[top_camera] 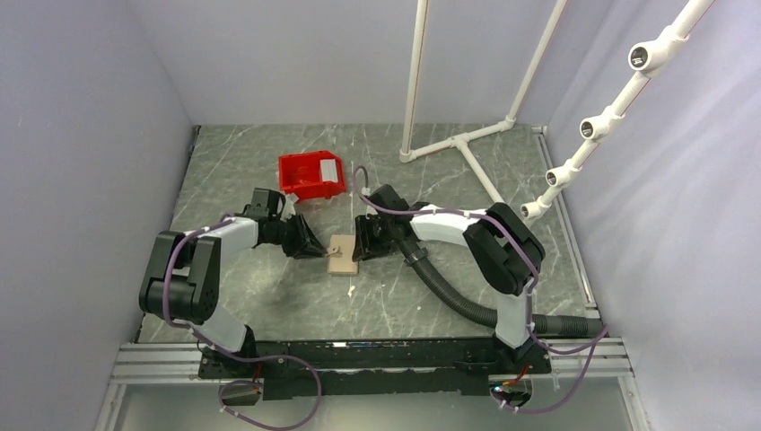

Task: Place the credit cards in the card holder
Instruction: Close the card holder at the center of the board.

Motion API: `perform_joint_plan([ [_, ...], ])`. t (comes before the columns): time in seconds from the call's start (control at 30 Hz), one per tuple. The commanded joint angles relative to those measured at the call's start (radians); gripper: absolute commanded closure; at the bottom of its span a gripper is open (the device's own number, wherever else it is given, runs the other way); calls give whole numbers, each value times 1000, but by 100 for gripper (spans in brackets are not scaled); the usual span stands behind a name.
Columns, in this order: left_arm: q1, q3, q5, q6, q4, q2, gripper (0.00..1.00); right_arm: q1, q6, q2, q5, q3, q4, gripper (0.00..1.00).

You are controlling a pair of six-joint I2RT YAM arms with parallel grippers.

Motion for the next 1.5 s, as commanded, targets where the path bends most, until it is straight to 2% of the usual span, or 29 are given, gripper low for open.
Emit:
perform_joint_plan([
  [0.0, -23, -30, -28, -44, 7, -86, 70, 21, 187, -64, 14, -63, 108, 64],
  [0.07, -43, -37, -44, -40, 1, -92, 64, 28, 226, -98, 55, -78, 100, 65],
  [0.23, -67, -54, -23, -56, 40, -80, 62, 15, 183, -168, 222, 10, -90, 63],
  [0.3, -90, -64, -37, -64, 51, -103, 60, 14, 175, -172, 203, 51, -122, 62],
  [0.43, -117, -79, -89, -67, 50, -118, 55, 14, 210, -129, 47, 102, -64, 62],
  [0.73, -121, -91, -183, -73, 28, -1, 73, 14, 282, 25, -88, 206, -5, 68],
  [0.9, -121, -107, -191, -77, 39, 2, 74, 13, 295, 63, -106, 203, 21, 71],
  [1.0, -121, -107, -186, -79, 44, 8, 74, 13, 296, 78, -110, 207, 30, 79],
  [1.47, -120, -112, -189, -69, 39, -2, 76, 13, 316, 117, -149, 218, 57, 79],
])
